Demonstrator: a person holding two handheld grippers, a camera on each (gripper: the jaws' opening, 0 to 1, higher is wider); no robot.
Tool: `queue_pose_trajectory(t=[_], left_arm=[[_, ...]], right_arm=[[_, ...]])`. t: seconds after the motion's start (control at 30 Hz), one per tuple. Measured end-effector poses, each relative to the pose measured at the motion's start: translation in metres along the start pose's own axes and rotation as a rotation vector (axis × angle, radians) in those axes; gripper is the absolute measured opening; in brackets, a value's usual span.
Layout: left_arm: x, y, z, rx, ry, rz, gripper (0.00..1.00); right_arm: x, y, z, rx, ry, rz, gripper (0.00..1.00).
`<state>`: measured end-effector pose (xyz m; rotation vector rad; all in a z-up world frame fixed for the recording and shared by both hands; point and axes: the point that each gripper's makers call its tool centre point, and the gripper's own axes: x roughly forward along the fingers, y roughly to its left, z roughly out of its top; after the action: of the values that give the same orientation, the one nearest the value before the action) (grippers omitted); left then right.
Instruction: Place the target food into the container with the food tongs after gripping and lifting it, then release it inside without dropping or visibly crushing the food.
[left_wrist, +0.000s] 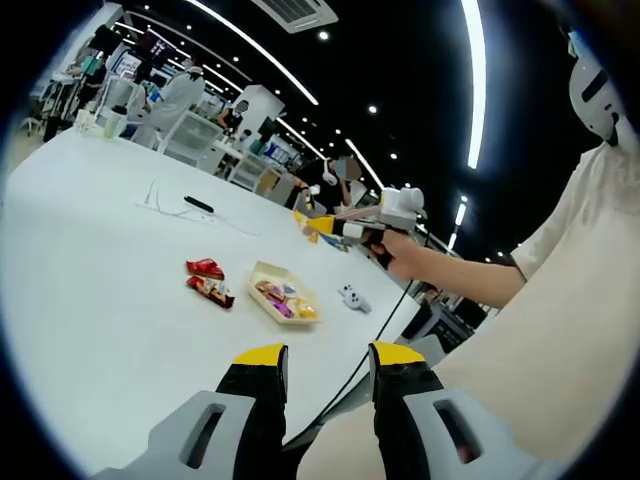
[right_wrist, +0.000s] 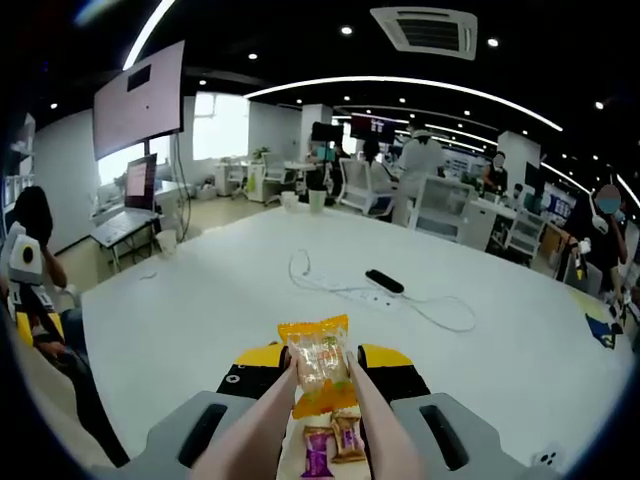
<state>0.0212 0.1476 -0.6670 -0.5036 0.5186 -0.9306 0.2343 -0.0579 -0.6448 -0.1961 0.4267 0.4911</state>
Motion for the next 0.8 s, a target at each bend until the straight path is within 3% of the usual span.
queue_pose_trajectory(t=[0.8], left_arm=[[0.005, -0.001, -0.003, -0.003, 0.009, -0.010, 0.31]], right_arm=[[-0.008, -0.013, -0.004, 0.014, 0.001, -0.029, 0.27]])
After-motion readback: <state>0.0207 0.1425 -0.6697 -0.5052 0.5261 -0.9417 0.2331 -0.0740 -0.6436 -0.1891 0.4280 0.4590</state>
